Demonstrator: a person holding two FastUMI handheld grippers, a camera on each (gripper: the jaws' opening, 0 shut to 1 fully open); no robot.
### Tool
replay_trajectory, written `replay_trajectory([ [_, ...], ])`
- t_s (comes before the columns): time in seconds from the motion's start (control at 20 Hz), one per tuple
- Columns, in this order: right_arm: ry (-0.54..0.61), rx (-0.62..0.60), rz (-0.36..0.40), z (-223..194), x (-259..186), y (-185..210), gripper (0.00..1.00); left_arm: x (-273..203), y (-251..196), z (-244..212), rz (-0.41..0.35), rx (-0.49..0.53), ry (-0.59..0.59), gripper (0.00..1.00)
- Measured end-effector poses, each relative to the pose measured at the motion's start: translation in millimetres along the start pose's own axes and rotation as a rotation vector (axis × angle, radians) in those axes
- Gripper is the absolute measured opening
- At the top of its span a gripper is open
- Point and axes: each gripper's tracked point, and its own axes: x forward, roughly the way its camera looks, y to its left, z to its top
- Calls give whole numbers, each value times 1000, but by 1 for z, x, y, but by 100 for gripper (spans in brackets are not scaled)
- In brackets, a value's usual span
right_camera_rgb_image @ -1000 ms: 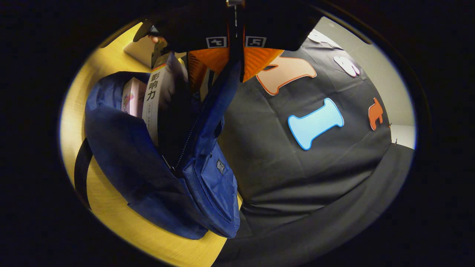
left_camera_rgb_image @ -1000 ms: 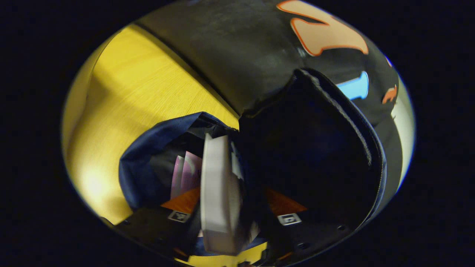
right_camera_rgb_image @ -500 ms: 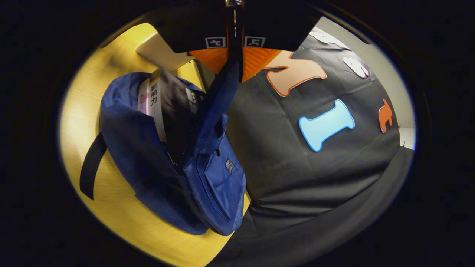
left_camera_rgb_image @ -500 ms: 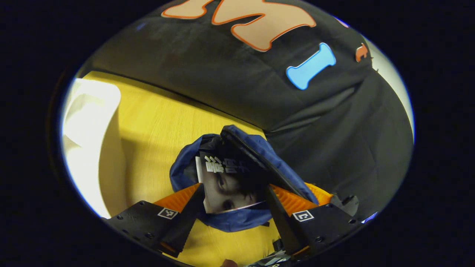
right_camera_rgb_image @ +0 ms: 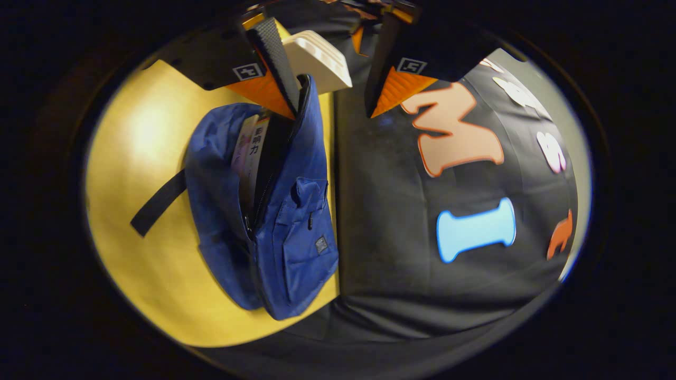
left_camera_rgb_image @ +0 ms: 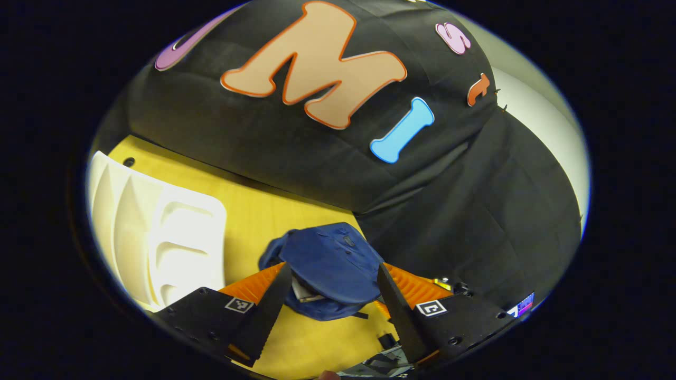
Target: Open the schoolbag, grab two books from the bookshelf and put them into the schoolbag.
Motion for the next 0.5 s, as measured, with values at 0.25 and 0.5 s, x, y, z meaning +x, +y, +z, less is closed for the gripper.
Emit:
replay_trajectory([
  [0.25, -134, -289, 68, -19, -48, 52, 88, -57, 41, 22, 136, 83, -92, 95],
  [0.5, -292, -676, 122, -52, -84, 94, 98, -111, 67, 61, 264, 249, -225, 95],
])
